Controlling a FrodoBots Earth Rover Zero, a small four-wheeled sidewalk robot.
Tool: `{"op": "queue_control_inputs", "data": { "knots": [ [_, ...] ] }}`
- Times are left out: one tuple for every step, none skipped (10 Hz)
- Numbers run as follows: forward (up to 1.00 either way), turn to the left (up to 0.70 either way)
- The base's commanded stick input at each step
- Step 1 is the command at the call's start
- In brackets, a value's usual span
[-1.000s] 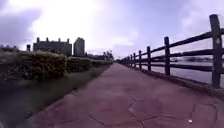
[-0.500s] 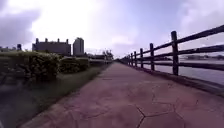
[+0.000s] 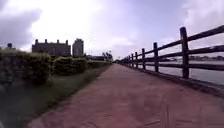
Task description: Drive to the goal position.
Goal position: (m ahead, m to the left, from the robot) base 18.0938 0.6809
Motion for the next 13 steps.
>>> {"op": "queue_control_inputs", "data": {
  "knots": [
    [1.00, 0.00],
    [1.00, 0.00],
    [1.00, 0.00],
    [1.00, 0.00],
    [1.00, 0.00],
    [1.00, -0.03],
    [1.00, -0.08],
    [1.00, -0.01],
    [1.00, 0.00],
    [1.00, -0.24],
    [1.00, -0.15],
    [1.00, 0.00],
    [1.00, 0.00]
  ]
}}
